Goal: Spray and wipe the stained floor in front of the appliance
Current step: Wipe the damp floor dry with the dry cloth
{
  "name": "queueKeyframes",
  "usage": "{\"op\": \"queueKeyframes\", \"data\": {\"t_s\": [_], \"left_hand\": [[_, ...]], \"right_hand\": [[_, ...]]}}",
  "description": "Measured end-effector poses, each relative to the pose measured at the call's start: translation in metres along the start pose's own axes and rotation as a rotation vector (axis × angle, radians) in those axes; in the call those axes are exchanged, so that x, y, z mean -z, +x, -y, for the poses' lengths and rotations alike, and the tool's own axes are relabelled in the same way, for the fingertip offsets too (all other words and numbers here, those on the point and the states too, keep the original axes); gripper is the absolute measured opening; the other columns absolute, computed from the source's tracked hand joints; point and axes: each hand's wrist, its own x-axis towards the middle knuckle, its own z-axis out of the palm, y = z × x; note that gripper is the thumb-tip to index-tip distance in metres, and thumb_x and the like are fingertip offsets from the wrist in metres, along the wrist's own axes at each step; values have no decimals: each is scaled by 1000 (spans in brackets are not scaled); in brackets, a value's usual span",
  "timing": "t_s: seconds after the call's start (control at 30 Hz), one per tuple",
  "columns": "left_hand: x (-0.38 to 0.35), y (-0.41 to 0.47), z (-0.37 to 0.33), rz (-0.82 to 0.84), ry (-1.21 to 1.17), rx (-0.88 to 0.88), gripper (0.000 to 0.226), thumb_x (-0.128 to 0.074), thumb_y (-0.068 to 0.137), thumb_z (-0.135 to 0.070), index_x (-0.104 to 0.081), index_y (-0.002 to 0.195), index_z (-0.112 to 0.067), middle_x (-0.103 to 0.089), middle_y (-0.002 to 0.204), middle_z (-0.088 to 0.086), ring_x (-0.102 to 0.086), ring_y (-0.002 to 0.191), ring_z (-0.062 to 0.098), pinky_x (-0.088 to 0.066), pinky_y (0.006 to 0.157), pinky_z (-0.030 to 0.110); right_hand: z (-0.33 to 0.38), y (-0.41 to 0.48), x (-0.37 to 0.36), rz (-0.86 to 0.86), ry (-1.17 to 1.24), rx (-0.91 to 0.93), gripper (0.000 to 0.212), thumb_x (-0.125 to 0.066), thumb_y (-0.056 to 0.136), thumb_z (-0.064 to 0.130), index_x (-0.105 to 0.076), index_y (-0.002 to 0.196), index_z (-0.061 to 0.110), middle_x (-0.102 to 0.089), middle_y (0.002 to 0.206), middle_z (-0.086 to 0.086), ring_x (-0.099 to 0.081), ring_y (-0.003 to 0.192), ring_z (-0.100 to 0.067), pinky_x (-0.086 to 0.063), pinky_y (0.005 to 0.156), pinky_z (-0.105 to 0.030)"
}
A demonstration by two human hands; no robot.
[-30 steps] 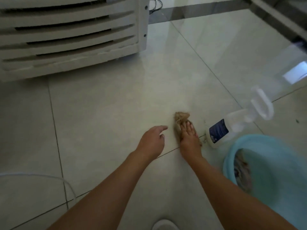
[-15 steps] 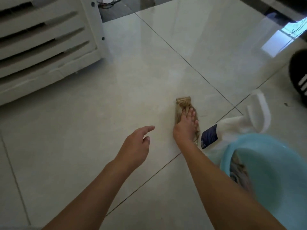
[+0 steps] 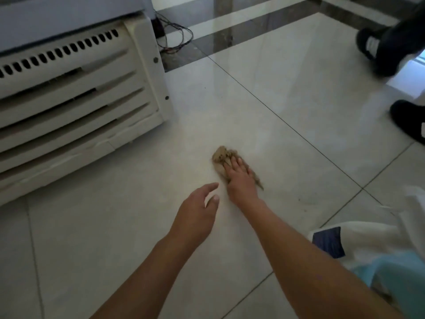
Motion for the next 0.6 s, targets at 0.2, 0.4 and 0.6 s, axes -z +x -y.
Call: {"op": "queueKeyframes", "data": {"t_s": [0.2, 0.4, 0.6], "left_hand": [[50, -12, 27, -106, -24, 29, 33, -49, 97, -26, -55, 129, -30, -56, 128, -14, -52, 119, 3, -37, 100, 22], [32, 0, 44, -103, -104, 89, 32, -51, 95, -21, -57, 126, -27, -61, 127, -10, -55, 119, 5, -37, 102, 21], [6, 36, 32, -39, 56, 53, 35, -51, 94, -23, -56, 129, -26, -59, 133, -8, -52, 124, 9, -38, 107, 25]], "right_hand": [[5, 77, 14, 98, -84, -15, 58, -40, 95, 15, -25, 150, 27, -7, 162, -2, -5, 149, -19, -9, 119, -41], [24, -67, -22, -238, 172, -87, 53, -61, 80, -1, -60, 129, 18, -47, 145, -8, -42, 135, -26, -34, 110, -36], [33, -72, -37, -197, 28, 7, 56, -48, 76, 11, -58, 130, 23, -49, 144, -5, -39, 138, -26, -32, 109, -49]]}}
